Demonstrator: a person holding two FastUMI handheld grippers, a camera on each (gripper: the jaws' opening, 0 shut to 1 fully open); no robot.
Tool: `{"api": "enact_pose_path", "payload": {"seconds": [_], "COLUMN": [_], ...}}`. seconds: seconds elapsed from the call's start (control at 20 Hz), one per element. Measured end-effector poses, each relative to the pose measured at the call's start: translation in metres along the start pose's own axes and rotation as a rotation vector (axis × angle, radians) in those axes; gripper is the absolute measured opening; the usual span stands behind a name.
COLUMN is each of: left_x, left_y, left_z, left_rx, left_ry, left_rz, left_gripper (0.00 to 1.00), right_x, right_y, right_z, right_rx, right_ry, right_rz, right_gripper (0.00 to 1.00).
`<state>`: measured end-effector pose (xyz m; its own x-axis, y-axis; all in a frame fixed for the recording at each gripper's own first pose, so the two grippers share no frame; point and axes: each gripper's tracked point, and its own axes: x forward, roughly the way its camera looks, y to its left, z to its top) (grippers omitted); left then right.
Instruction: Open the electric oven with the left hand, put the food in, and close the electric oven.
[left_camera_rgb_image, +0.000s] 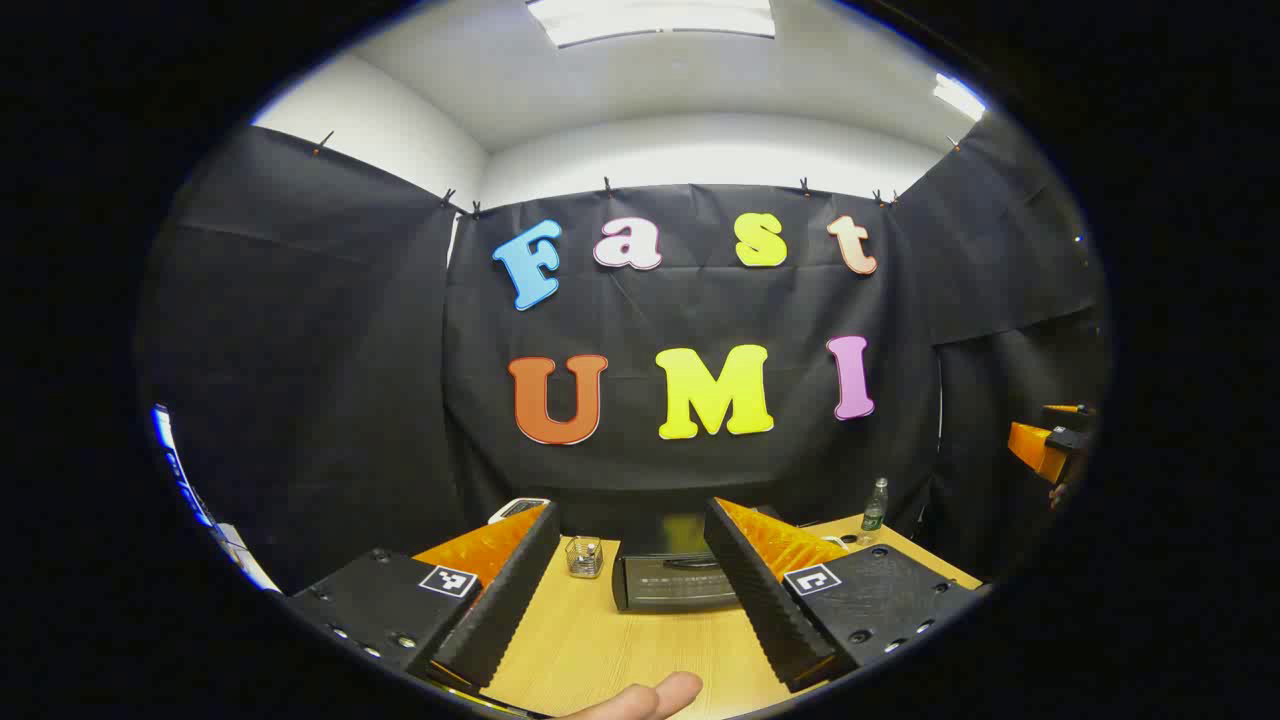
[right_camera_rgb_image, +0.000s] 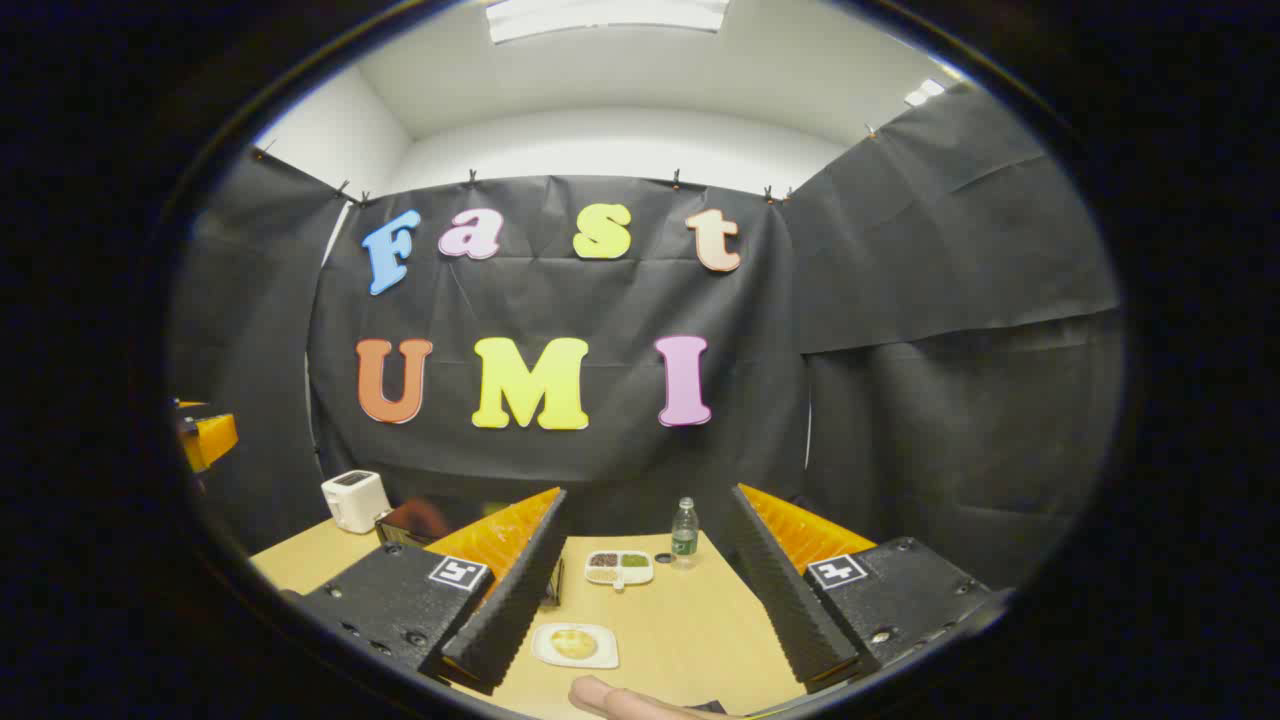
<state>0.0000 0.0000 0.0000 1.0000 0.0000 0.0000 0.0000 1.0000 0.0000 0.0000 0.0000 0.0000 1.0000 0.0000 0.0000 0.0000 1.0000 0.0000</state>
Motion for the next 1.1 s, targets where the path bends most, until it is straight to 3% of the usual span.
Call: {"api": "enact_pose_path", "payload": {"seconds": [0.05, 0.1, 0.3, 0.4, 0.6, 1.1], "left_x": [0.0, 0.001, 0.002, 0.004, 0.01, 0.072], "left_y": [-0.002, -0.003, 0.0, 0.0, 0.0, -0.041], "left_z": [-0.001, -0.002, -0.002, -0.003, -0.002, -0.018], "left_rx": [-0.003, -0.006, -0.012, -0.017, -0.02, -0.023], "left_ry": [0.0, 0.002, 0.004, 0.0, -0.001, 0.001], "left_rz": [-0.004, -0.008, -0.006, -0.005, -0.004, -0.103], "left_gripper": [0.88, 0.95, 0.95, 0.95, 0.95, 0.95], "right_x": [0.002, 0.003, 0.006, 0.006, 0.004, 0.015], "right_y": [-0.001, -0.003, -0.01, -0.011, -0.009, -0.021], "right_z": [-0.002, -0.004, -0.004, -0.003, 0.003, 0.0], "right_rx": [0.004, 0.006, 0.008, 0.008, 0.006, 0.007], "right_ry": [0.004, 0.009, 0.014, 0.014, -0.006, -0.022], "right_rz": [-0.002, -0.003, -0.013, -0.012, 0.003, -0.001], "right_gripper": [0.96, 0.96, 1.0, 0.96, 0.96, 0.96]}}
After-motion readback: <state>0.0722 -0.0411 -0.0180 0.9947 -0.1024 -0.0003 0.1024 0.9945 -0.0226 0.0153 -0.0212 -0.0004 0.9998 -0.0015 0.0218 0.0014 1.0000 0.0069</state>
